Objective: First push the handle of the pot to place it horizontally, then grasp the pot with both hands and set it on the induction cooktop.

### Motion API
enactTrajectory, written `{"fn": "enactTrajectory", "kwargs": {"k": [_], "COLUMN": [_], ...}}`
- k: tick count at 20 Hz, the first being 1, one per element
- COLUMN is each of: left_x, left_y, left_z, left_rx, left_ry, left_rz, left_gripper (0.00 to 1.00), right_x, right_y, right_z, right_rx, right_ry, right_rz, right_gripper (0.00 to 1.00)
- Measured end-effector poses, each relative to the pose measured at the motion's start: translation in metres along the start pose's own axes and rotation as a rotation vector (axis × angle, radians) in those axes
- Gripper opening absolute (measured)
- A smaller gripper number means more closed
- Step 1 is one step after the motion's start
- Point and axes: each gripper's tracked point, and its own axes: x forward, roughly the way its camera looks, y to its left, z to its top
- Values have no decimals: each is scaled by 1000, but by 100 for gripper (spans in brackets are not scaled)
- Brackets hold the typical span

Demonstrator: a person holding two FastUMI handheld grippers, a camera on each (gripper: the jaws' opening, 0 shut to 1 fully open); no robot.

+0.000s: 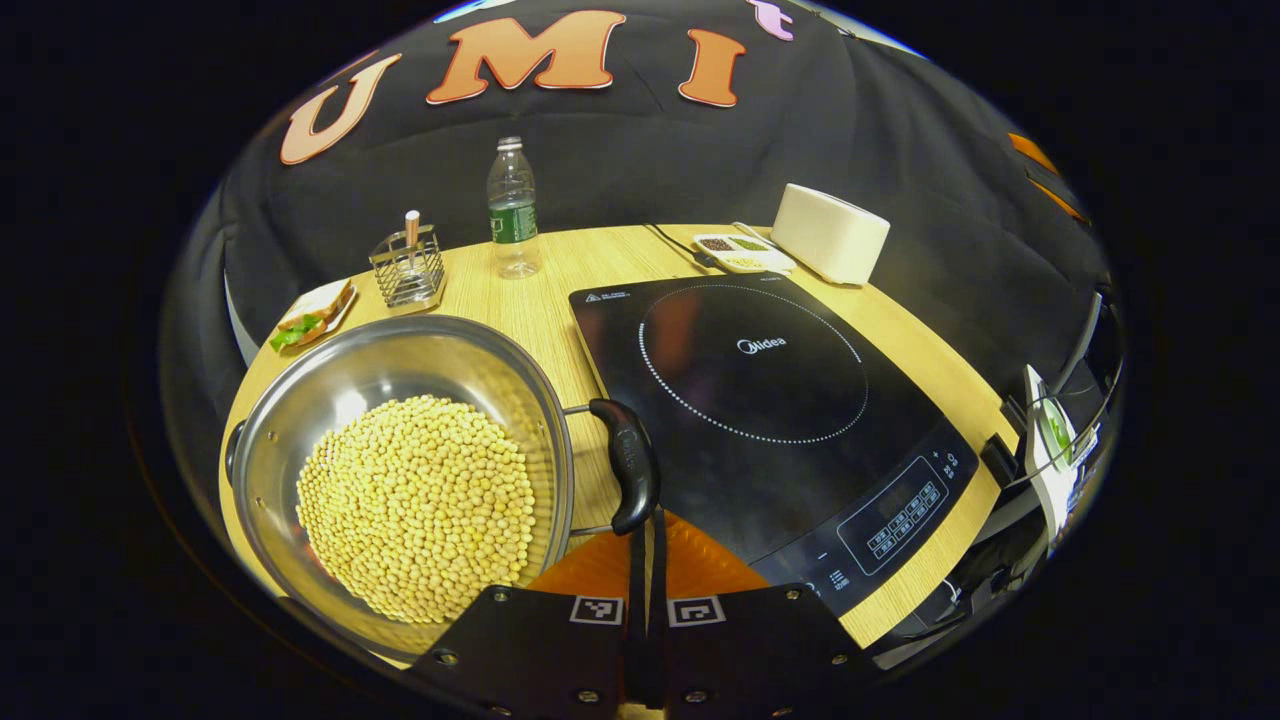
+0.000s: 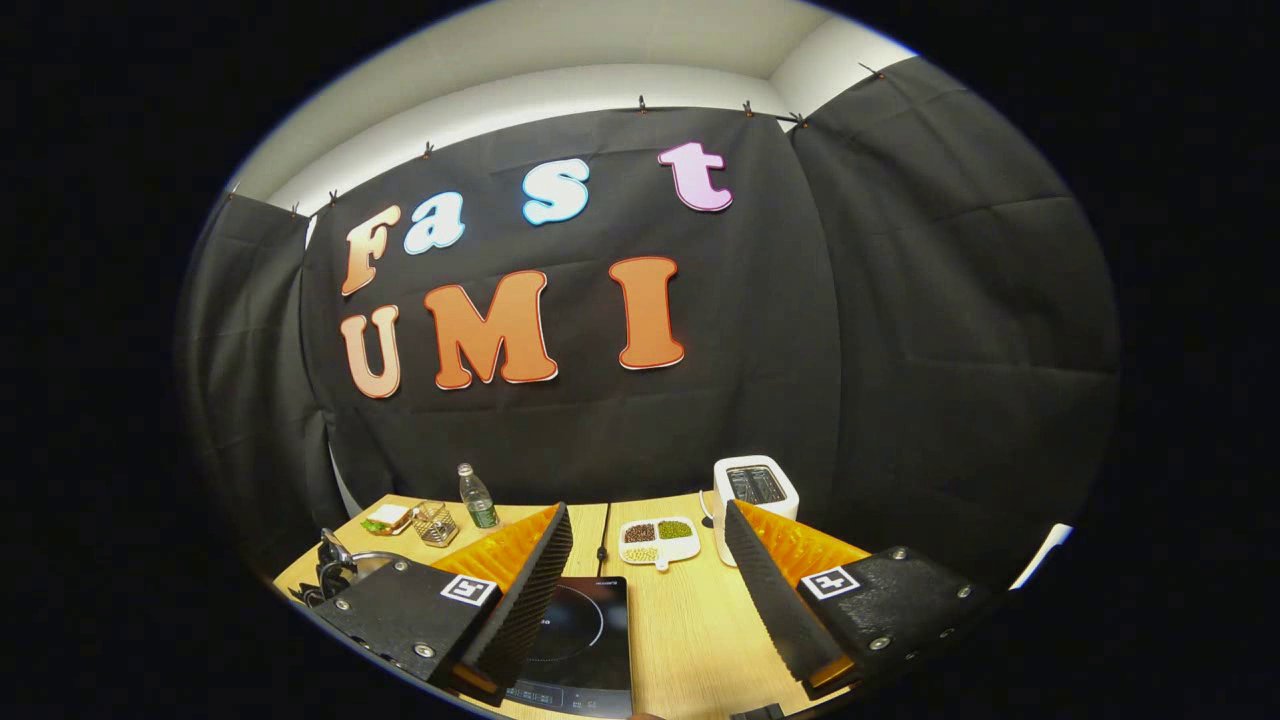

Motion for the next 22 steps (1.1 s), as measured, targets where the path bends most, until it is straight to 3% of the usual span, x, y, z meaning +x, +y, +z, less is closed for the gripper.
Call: {"fn": "enactTrajectory", "kwargs": {"k": [21, 22], "left_x": [32, 33], "left_y": [18, 19], "left_z": [29, 31], "left_rx": [31, 33], "left_ry": [-22, -25], "left_rz": [1, 3], "left_gripper": [1, 1], "right_x": [27, 28], "right_y": [-8, -8], "right_z": [-4, -5], "right_rx": [-20, -22], "right_ry": [2, 2], "right_rz": [-51, -54], "right_gripper": [95, 100]}}
